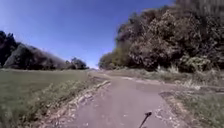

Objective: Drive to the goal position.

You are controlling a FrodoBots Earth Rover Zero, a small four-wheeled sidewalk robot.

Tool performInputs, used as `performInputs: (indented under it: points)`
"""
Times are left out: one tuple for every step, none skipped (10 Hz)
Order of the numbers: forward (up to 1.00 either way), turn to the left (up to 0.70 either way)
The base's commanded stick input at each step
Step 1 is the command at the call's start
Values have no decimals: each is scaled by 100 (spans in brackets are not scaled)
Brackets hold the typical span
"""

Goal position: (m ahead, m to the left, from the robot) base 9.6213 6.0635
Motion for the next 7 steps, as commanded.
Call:
performInputs:
  points:
    - [85, 0]
    - [85, 0]
    - [85, 0]
    - [85, 0]
    - [85, 0]
    - [85, 0]
    - [85, 0]
